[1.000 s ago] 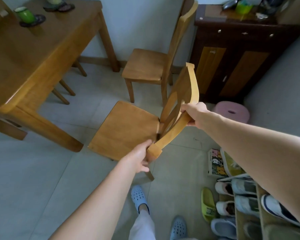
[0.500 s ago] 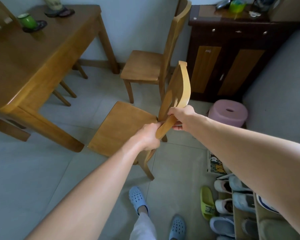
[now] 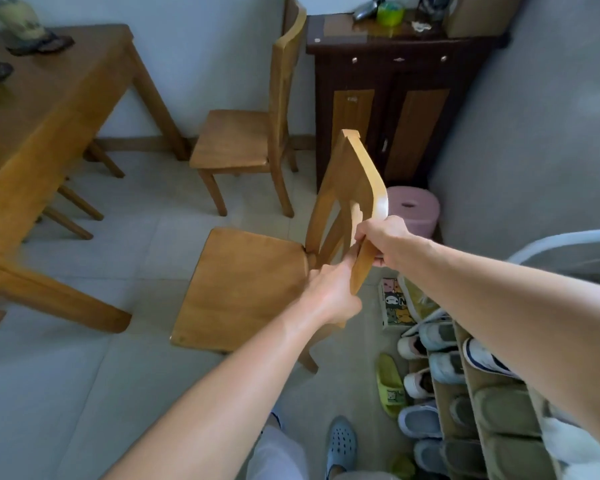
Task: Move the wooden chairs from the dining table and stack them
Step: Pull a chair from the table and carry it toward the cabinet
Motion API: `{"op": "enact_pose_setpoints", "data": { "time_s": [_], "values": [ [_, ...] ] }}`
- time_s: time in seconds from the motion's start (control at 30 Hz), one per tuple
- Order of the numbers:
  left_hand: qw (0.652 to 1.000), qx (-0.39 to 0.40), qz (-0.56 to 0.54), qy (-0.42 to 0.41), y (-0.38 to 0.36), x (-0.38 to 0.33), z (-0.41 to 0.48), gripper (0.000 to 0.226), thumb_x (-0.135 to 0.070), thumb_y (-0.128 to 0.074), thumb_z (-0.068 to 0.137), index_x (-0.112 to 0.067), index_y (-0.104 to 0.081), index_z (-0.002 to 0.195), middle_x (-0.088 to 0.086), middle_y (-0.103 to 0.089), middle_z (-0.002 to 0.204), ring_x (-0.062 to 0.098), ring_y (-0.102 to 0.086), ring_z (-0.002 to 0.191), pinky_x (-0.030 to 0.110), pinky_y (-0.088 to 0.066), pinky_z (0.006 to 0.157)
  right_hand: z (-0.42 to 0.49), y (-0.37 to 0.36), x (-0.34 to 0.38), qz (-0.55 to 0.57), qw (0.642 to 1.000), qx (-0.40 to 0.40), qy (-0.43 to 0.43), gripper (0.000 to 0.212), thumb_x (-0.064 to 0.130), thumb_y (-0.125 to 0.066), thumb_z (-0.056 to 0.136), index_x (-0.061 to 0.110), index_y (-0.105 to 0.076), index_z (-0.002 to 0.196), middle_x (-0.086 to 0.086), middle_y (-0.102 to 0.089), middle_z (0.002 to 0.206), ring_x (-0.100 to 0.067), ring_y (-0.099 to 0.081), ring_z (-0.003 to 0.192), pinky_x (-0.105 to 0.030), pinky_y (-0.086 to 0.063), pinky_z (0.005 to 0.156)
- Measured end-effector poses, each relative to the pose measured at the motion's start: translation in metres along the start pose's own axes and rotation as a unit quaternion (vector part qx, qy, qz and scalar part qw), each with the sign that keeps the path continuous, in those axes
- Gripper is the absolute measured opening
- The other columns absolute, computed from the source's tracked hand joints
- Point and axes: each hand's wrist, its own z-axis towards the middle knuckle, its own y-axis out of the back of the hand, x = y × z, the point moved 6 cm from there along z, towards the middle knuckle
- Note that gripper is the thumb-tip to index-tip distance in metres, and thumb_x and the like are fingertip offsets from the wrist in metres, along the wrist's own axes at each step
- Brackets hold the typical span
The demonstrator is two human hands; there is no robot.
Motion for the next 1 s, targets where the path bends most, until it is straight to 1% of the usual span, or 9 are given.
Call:
{"op": "enact_pose_setpoints", "data": {
  "time_s": [0.1, 0.23, 0.43, 0.57, 0.73, 0.8, 0.87, 0.93, 1.0],
  "values": [
    [1.000, 0.014, 0.022, -0.016, -0.015, -0.024, -0.003, 0.102, -0.015, -0.060, 0.083, -0.040, 0.010, 0.152, 0.015, -0.057, 0.125, 0.044, -0.044, 0.120, 0.047, -0.039, 0.098, -0.004, 0.025, -0.013, 0.006, 1.000, -0.016, -0.005, 0.025, 0.007, -0.063, 0.079, 0.004, -0.059, 0.104, -0.018, -0.068, 0.105, -0.031, -0.066, 0.094, -0.039, -0.057, 0.077],
    [0.998, 0.030, 0.042, -0.032, -0.030, -0.050, -0.007, 0.103, -0.019, -0.062, 0.083, -0.035, 0.012, 0.153, 0.015, -0.059, 0.115, 0.044, -0.047, 0.117, 0.048, -0.043, 0.093, -0.010, 0.053, -0.029, 0.014, 0.999, -0.028, -0.015, 0.027, 0.004, -0.061, 0.080, 0.003, -0.059, 0.106, -0.017, -0.067, 0.100, -0.027, -0.066, 0.082, -0.030, -0.050, 0.055],
    [0.996, 0.033, 0.055, -0.065, -0.045, -0.078, -0.012, 0.101, -0.020, -0.062, 0.084, -0.031, 0.010, 0.154, 0.004, -0.050, 0.084, 0.032, -0.050, 0.088, 0.041, -0.047, 0.075, -0.013, 0.081, -0.043, 0.015, 0.999, -0.041, -0.032, 0.028, 0.004, -0.062, 0.078, 0.003, -0.059, 0.106, -0.013, -0.060, 0.080, -0.022, -0.060, 0.062, -0.028, -0.045, 0.048],
    [0.995, 0.040, 0.052, -0.071, -0.047, -0.081, -0.004, 0.100, -0.023, -0.065, 0.083, -0.031, 0.006, 0.154, 0.002, -0.050, 0.087, 0.031, -0.053, 0.089, 0.040, -0.048, 0.074, -0.013, 0.085, -0.041, -0.028, 0.998, -0.036, -0.038, 0.022, 0.011, -0.063, 0.083, 0.006, -0.059, 0.104, -0.012, -0.060, 0.080, -0.022, -0.061, 0.066, -0.029, -0.048, 0.049],
    [0.992, 0.110, -0.038, -0.051, -0.039, -0.070, 0.008, 0.098, -0.041, -0.070, 0.078, -0.043, -0.005, 0.152, 0.001, -0.054, 0.123, 0.032, -0.056, 0.114, 0.035, -0.048, 0.084, -0.004, 0.086, -0.028, -0.077, 0.995, -0.056, -0.016, 0.040, 0.019, -0.061, 0.088, 0.005, -0.046, 0.123, -0.014, -0.059, 0.097, -0.024, -0.063, 0.079, -0.032, -0.052, 0.057],
    [0.985, 0.130, -0.109, -0.030, -0.037, -0.063, 0.011, 0.091, -0.042, -0.068, 0.080, -0.044, -0.013, 0.152, 0.000, -0.052, 0.137, 0.028, -0.055, 0.116, 0.041, -0.049, 0.095, -0.003, 0.086, -0.013, -0.161, 0.977, -0.131, 0.043, 0.056, 0.027, -0.062, 0.090, 0.006, -0.035, 0.134, -0.015, -0.053, 0.119, -0.028, -0.058, 0.102, -0.036, -0.054, 0.078],
    [0.975, 0.132, -0.178, -0.010, -0.034, -0.057, 0.014, 0.079, -0.038, -0.064, 0.085, -0.039, -0.022, 0.153, 0.001, -0.054, 0.138, 0.023, -0.058, 0.110, 0.041, -0.052, 0.093, -0.008, 0.082, 0.008, -0.273, 0.929, -0.210, 0.138, 0.061, 0.028, -0.063, 0.088, 0.006, -0.033, 0.137, -0.016, -0.044, 0.134, -0.032, -0.044, 0.121, -0.043, -0.045, 0.097],
    [0.959, 0.129, -0.251, 0.022, -0.029, -0.047, 0.017, 0.070, -0.033, -0.061, 0.089, -0.035, -0.029, 0.152, 0.002, -0.054, 0.138, 0.022, -0.059, 0.108, 0.033, -0.054, 0.086, -0.018, 0.069, 0.028, -0.355, 0.872, -0.233, 0.244, 0.059, 0.026, -0.063, 0.087, 0.007, -0.036, 0.136, -0.017, -0.040, 0.139, -0.034, -0.039, 0.124, -0.045, -0.041, 0.102],
    [0.940, 0.126, -0.314, 0.049, -0.018, -0.036, 0.020, 0.064, -0.029, -0.060, 0.093, -0.034, -0.032, 0.150, 0.002, -0.053, 0.139, 0.021, -0.063, 0.108, 0.027, -0.054, 0.075, -0.025, 0.049, 0.042, -0.385, 0.847, -0.202, 0.306, 0.052, 0.022, -0.062, 0.088, 0.009, -0.041, 0.134, -0.015, -0.043, 0.137, -0.033, -0.042, 0.122, -0.042, -0.042, 0.101]
  ]
}}
